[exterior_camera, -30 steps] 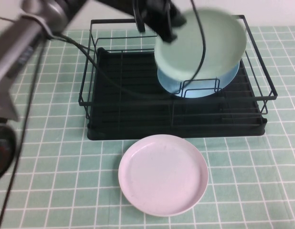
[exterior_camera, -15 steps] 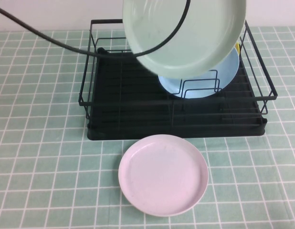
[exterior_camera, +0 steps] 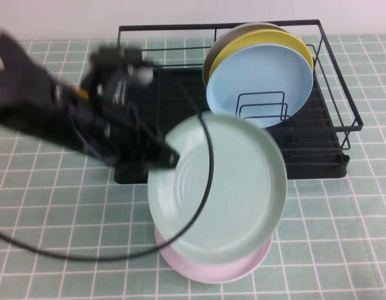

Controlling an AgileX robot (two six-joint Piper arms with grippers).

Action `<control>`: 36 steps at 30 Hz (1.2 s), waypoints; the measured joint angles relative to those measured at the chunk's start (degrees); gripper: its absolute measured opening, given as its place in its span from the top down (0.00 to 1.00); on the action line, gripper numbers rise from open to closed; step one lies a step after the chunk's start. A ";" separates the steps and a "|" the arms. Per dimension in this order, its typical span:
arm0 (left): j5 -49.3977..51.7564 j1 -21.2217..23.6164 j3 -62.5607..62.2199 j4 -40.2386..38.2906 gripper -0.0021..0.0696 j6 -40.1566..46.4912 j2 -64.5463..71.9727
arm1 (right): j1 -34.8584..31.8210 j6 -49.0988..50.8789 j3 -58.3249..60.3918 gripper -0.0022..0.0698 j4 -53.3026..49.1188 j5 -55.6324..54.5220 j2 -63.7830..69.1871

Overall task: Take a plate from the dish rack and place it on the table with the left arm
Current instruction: Place the plate from the table

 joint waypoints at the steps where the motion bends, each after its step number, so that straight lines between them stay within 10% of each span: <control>1: -2.03 0.00 3.20 -1.88 0.90 1.57 0.01 | 0.00 0.00 0.00 1.00 0.00 0.00 0.00; 28: -14.15 0.00 11.54 -11.72 0.88 17.23 10.08 | 0.00 0.00 0.00 1.00 0.81 0.00 0.00; 36: -13.53 0.00 11.54 -11.20 0.42 19.86 10.28 | 0.00 0.00 0.00 1.00 0.81 0.00 0.00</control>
